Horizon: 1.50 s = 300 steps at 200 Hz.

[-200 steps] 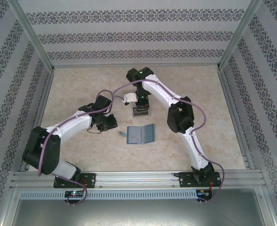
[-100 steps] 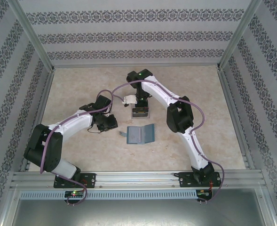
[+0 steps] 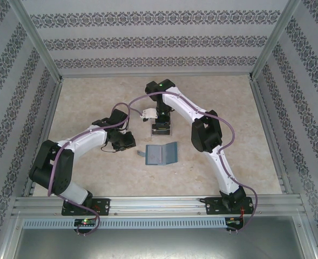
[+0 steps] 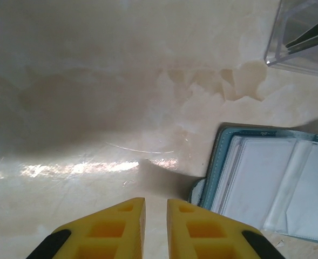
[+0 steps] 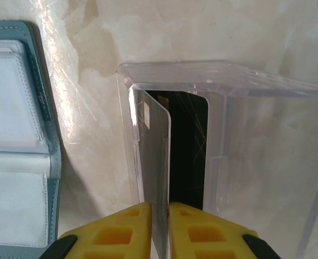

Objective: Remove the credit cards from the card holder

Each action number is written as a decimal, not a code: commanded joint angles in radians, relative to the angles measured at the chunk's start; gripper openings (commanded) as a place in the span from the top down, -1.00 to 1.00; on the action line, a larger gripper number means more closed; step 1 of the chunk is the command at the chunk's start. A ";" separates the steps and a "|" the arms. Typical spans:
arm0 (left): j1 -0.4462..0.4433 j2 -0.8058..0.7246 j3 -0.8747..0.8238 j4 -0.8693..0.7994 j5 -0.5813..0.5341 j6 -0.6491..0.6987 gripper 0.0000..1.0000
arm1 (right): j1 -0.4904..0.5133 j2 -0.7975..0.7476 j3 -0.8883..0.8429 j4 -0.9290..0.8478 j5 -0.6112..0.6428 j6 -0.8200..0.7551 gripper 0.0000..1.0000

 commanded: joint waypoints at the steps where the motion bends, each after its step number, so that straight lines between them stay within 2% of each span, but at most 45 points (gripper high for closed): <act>1: 0.006 0.011 0.048 0.013 0.007 0.028 0.65 | 0.007 -0.071 -0.024 0.004 0.040 0.036 0.63; 48: 0.006 0.026 0.093 -0.009 0.026 0.041 0.66 | 0.006 -0.172 -0.169 0.132 0.067 0.096 0.58; 96: -0.006 0.053 0.132 -0.007 0.055 0.041 0.67 | 0.005 -0.307 -0.381 0.318 0.014 0.247 0.49; 132: -0.021 0.081 0.157 0.004 0.073 0.039 0.68 | 0.002 -0.395 -0.547 0.492 -0.003 0.454 0.43; 208: -0.065 0.160 0.207 0.020 0.104 0.038 0.73 | 0.005 -0.597 -0.884 0.802 -0.031 0.926 0.51; 238: -0.083 0.182 0.215 0.021 0.117 0.037 0.77 | 0.005 -0.670 -0.976 0.859 -0.065 1.104 0.59; 300: -0.107 0.210 0.191 0.056 0.126 0.033 0.86 | 0.037 -0.782 -1.134 0.979 -0.175 1.410 0.59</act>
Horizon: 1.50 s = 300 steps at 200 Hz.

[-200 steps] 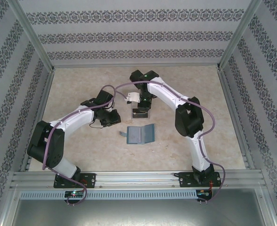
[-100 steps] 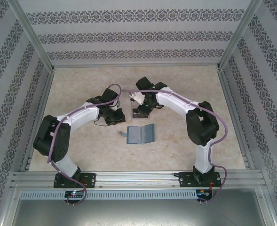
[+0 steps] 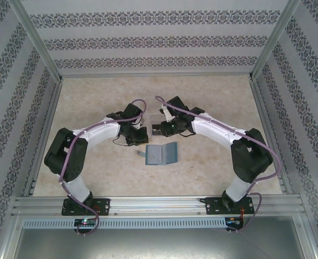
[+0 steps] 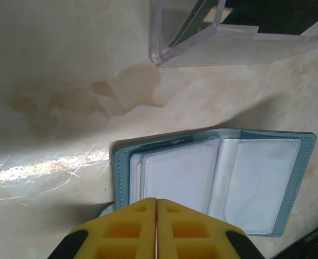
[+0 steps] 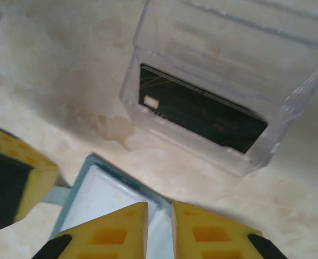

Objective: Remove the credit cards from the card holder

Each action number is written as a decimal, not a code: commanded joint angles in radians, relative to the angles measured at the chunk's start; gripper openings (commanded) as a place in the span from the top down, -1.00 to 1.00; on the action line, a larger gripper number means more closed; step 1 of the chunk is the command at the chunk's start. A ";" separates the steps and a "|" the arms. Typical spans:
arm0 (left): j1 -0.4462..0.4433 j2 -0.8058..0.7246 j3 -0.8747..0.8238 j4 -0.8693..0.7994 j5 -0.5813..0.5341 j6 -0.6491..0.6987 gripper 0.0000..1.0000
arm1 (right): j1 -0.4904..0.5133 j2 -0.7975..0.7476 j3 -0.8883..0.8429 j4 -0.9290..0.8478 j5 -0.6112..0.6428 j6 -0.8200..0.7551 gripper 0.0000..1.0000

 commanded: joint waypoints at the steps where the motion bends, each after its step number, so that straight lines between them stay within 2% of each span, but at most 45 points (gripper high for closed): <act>1: -0.015 0.022 0.001 0.039 0.018 0.009 0.87 | 0.020 -0.046 -0.051 0.082 -0.073 0.200 0.59; 41: -0.023 0.047 -0.021 0.057 0.032 0.009 0.93 | 0.028 -0.017 -0.091 0.107 -0.191 0.409 0.64; 97: -0.027 0.046 -0.067 0.060 0.037 0.015 0.96 | 0.072 0.028 -0.131 0.159 -0.236 0.499 0.71; 146: -0.032 0.026 -0.123 0.077 0.042 0.002 0.97 | 0.092 0.045 -0.165 0.202 -0.253 0.540 0.70; 197: -0.040 0.010 -0.150 0.096 0.043 -0.012 0.97 | 0.103 0.078 -0.159 0.200 -0.268 0.549 0.57; 243: -0.044 0.001 -0.167 0.106 0.040 -0.020 0.98 | 0.125 0.125 -0.126 0.155 -0.265 0.539 0.48; 300: -0.044 -0.002 -0.168 0.112 0.040 -0.019 0.98 | 0.146 0.159 -0.086 0.054 -0.199 0.520 0.39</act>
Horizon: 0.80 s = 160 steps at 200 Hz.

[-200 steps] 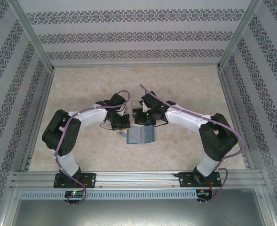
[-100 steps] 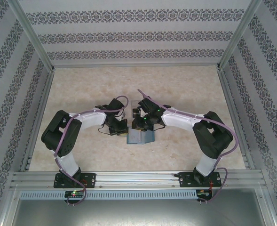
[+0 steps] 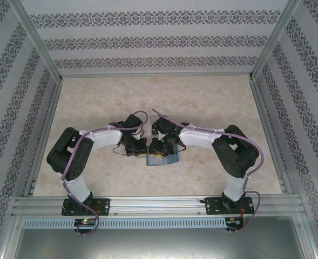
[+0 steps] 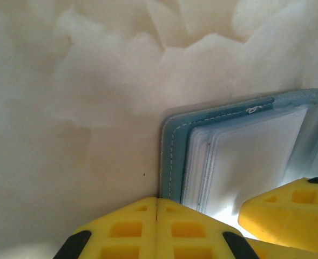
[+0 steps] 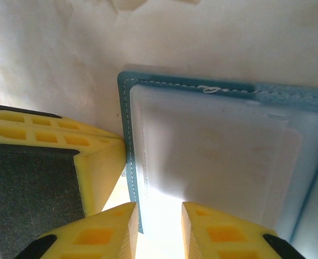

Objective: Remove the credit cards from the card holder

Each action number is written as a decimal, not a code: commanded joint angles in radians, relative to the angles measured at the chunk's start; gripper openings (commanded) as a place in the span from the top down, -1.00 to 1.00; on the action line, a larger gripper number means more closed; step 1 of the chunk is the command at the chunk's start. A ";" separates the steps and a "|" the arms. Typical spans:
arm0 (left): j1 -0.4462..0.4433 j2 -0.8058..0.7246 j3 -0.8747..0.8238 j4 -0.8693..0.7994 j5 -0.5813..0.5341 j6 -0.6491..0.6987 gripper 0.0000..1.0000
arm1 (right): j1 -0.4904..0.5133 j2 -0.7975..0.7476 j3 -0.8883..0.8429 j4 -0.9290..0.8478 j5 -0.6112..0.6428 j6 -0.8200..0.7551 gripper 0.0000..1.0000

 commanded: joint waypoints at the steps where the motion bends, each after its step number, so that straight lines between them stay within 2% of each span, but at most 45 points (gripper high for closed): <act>1: -0.015 -0.024 -0.016 0.014 0.009 -0.006 0.98 | 0.014 0.021 0.036 -0.074 0.045 -0.011 0.39; 83: -0.016 -0.019 -0.008 0.007 0.014 0.003 0.98 | 0.046 0.053 0.110 -0.253 0.190 -0.055 0.24; 160: -0.016 -0.014 -0.003 0.003 0.016 0.006 0.98 | 0.058 0.084 0.164 -0.335 0.249 -0.077 0.04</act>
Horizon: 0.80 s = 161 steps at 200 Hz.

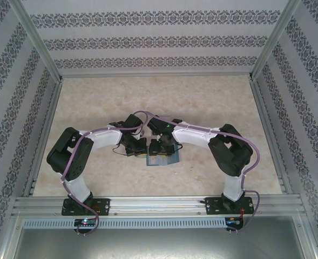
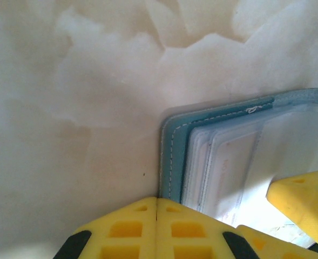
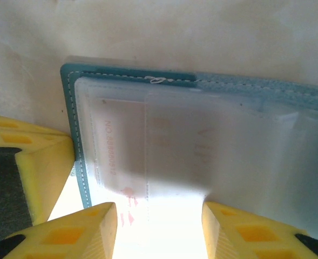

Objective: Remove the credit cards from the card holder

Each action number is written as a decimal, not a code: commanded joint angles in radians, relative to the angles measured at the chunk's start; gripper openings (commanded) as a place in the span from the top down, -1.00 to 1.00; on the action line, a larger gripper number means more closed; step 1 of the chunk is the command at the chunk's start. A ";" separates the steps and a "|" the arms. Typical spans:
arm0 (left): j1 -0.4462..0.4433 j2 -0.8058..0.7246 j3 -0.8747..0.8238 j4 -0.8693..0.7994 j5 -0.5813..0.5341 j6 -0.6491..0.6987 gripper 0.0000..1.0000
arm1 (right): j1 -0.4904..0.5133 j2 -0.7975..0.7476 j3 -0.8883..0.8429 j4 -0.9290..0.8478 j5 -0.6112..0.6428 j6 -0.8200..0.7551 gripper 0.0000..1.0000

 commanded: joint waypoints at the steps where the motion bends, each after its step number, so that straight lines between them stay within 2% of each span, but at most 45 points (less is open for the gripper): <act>1: -0.015 -0.014 -0.004 0.003 0.015 0.006 0.99 | 0.012 0.028 0.021 -0.074 0.058 -0.016 0.04; 114: -0.015 -0.007 0.002 0.000 0.014 0.008 0.99 | 0.019 0.062 0.035 -0.085 0.080 -0.023 0.06; 161: -0.015 0.002 0.006 0.000 0.018 0.009 0.99 | 0.020 0.078 0.035 -0.078 0.076 -0.023 0.17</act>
